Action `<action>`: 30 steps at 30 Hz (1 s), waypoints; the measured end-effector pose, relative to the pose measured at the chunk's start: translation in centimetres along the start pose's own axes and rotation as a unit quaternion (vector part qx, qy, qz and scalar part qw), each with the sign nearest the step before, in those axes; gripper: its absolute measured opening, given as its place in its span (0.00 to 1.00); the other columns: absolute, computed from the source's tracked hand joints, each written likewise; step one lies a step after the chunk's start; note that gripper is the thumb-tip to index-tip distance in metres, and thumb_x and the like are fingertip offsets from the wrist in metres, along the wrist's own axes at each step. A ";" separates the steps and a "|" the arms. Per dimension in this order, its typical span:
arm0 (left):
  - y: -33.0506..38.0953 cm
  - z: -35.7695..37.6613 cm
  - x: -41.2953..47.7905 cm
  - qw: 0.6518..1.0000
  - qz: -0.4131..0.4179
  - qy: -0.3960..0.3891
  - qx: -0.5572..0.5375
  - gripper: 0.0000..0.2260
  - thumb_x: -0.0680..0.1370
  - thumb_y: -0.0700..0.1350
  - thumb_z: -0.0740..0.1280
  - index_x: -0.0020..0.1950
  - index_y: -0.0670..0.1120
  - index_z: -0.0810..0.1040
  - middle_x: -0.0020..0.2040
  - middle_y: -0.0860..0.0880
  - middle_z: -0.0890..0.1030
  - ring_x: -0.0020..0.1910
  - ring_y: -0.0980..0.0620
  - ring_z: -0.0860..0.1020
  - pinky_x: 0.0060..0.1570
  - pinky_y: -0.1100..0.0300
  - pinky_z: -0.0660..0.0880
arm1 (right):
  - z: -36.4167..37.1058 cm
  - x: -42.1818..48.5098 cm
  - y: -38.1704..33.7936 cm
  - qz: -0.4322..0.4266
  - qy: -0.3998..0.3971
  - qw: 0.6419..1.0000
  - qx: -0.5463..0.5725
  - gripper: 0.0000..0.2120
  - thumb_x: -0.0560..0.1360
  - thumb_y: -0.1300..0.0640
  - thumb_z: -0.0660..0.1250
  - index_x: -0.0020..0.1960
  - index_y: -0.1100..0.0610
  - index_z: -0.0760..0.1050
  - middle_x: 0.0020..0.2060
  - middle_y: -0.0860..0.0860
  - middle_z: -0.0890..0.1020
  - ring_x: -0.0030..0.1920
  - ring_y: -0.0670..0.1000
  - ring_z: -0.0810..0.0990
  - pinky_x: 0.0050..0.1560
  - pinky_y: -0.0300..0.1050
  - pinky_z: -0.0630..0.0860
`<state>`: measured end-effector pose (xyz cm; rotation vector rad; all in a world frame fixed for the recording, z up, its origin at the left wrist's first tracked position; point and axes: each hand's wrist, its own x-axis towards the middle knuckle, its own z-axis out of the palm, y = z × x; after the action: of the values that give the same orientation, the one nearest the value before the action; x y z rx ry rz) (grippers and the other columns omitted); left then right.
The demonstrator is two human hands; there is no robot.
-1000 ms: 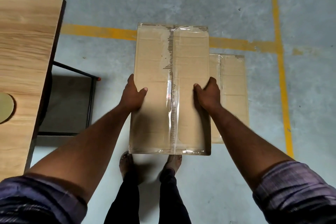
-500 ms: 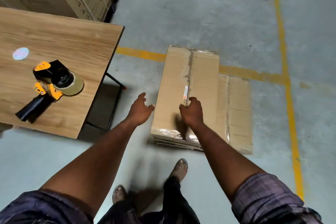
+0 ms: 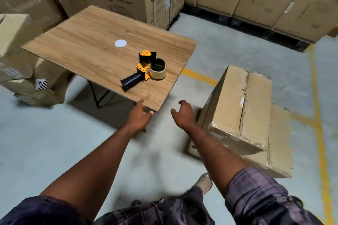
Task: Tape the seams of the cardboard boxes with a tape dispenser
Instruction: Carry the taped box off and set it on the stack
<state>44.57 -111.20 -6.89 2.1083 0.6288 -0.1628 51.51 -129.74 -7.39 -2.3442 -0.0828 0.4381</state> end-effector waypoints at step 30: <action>-27.6 -40.1 7.4 0.962 -0.143 0.190 -0.136 0.27 0.79 0.43 0.70 0.76 0.43 0.65 0.69 0.43 0.75 0.64 0.44 0.76 0.64 0.56 0.70 | 36.8 7.1 -40.4 -0.153 -0.171 0.972 -0.054 0.14 0.78 0.55 0.69 0.59 0.62 0.74 0.54 0.58 0.82 0.56 0.59 0.80 0.57 0.51 0.75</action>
<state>32.64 -63.41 -6.26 1.7853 1.1194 0.1677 48.51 -74.70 -6.40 -2.2837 -0.6368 0.6889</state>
